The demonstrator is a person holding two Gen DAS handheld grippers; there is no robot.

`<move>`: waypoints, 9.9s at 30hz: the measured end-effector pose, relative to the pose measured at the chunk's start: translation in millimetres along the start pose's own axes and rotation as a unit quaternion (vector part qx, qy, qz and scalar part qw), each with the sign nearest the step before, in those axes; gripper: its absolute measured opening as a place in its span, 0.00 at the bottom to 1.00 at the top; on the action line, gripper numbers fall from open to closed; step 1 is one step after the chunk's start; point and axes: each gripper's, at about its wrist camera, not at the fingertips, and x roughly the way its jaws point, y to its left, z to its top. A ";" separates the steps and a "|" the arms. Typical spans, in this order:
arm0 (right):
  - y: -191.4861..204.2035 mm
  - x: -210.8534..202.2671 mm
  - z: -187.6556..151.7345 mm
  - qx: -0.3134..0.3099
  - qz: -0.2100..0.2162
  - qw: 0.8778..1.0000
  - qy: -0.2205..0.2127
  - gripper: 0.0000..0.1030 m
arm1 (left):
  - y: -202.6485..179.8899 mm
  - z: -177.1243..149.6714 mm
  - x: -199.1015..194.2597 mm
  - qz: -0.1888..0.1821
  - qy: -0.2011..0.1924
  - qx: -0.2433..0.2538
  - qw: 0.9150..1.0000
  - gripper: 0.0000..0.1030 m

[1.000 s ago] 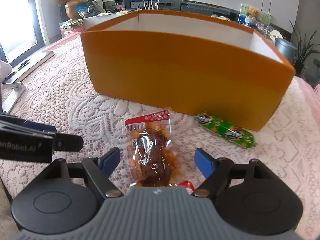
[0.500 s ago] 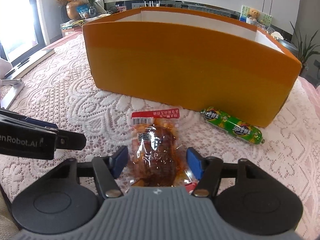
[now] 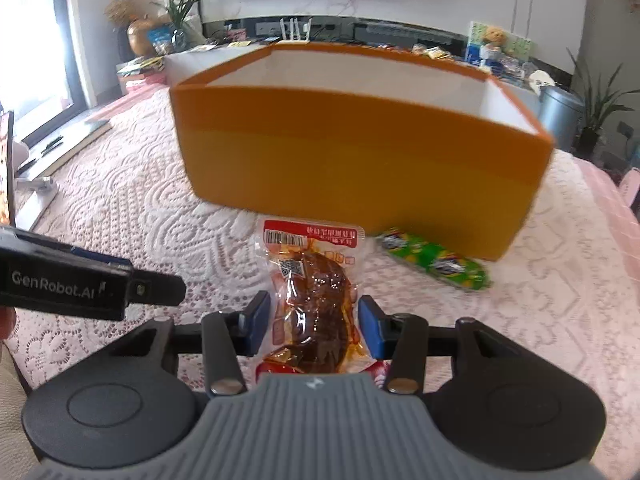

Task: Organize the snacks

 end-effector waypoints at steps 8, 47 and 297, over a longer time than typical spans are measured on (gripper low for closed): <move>-56.5 -37.7 2.9 0.094 -0.005 0.996 -0.005 0.45 | -35.4 -7.4 -5.1 -0.061 0.006 0.074 0.995 0.70; -124.0 -35.4 -17.7 0.181 -0.070 0.981 0.024 0.48 | -163.9 39.1 103.3 -0.047 0.001 0.445 0.894 0.51; -7.7 -133.3 18.7 0.067 -0.160 0.971 -0.164 0.96 | -72.5 19.3 -88.1 0.110 -0.130 0.096 0.981 0.84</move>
